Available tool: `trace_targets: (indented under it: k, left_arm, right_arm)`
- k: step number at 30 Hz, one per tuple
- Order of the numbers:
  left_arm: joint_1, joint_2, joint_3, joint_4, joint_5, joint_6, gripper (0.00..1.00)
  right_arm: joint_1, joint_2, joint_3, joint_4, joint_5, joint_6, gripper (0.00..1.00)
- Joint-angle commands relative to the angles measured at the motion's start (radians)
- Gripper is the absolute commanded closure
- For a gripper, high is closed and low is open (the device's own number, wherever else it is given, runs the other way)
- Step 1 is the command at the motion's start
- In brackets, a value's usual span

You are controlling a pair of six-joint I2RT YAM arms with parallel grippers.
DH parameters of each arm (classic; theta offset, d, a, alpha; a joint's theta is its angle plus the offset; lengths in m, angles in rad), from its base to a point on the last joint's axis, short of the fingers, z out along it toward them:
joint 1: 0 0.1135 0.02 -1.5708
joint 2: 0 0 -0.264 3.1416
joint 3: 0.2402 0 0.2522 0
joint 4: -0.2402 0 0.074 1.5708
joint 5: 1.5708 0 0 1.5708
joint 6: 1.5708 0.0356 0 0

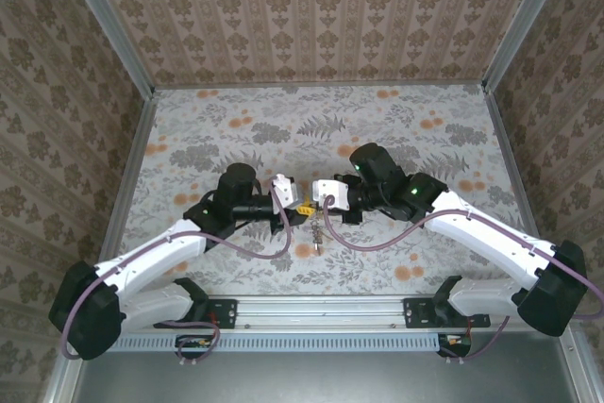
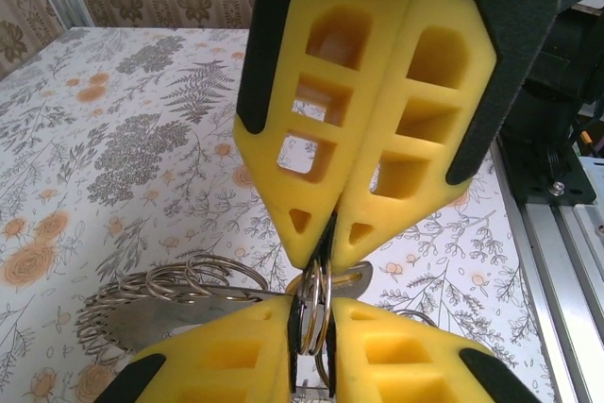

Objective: Put the keys on the keyring

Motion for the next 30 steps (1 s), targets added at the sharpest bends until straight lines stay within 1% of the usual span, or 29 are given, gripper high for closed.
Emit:
trace_targets:
  k: [1,5,6,7,8,12,13,16,20,28,29,30]
  left_arm:
    - [-0.016,-0.001,0.046,0.092,-0.010,-0.017,0.83]
    - [-0.016,-0.011,0.051,0.080,-0.006,-0.007,0.90]
    - [-0.016,-0.012,0.054,0.073,-0.008,-0.003,0.93]
    - [-0.016,-0.015,0.055,0.067,-0.005,0.001,0.98]
    - [-0.015,-0.017,0.058,0.058,-0.002,0.008,1.00]
    - [-0.015,-0.028,0.059,0.048,0.010,0.029,1.00]
    - [-0.015,-0.032,0.056,0.048,0.013,0.034,1.00]
    - [-0.015,-0.047,0.050,0.049,0.020,0.055,1.00]
    - [-0.014,-0.055,0.049,0.047,0.043,0.071,1.00]
    - [-0.013,-0.058,0.037,0.076,0.084,0.081,1.00]
    - [-0.012,-0.057,0.035,0.081,0.093,0.083,1.00]
    - [-0.012,-0.056,0.036,0.086,0.096,0.085,1.00]
  right_arm:
    - [0.015,-0.004,-0.016,0.054,-0.059,0.005,1.00]
    - [0.017,-0.007,-0.024,0.062,-0.058,0.008,1.00]
    - [0.018,-0.007,-0.024,0.059,-0.057,0.005,1.00]
    - [0.018,-0.005,-0.024,0.055,-0.054,0.003,1.00]
    - [0.018,-0.003,-0.025,0.054,-0.053,0.002,1.00]
    - [0.017,-0.016,-0.040,0.070,-0.049,0.004,1.00]
    - [0.014,-0.024,-0.048,0.077,-0.054,0.004,0.98]
    - [-0.001,-0.052,-0.072,0.090,-0.075,0.012,0.86]
    - [-0.021,-0.083,-0.097,0.100,-0.077,0.028,0.80]
    - [-0.029,-0.077,-0.111,0.103,-0.072,0.039,0.78]
    - [-0.030,-0.074,-0.113,0.107,-0.071,0.040,0.81]
    - [-0.031,-0.072,-0.115,0.108,-0.072,0.040,0.87]
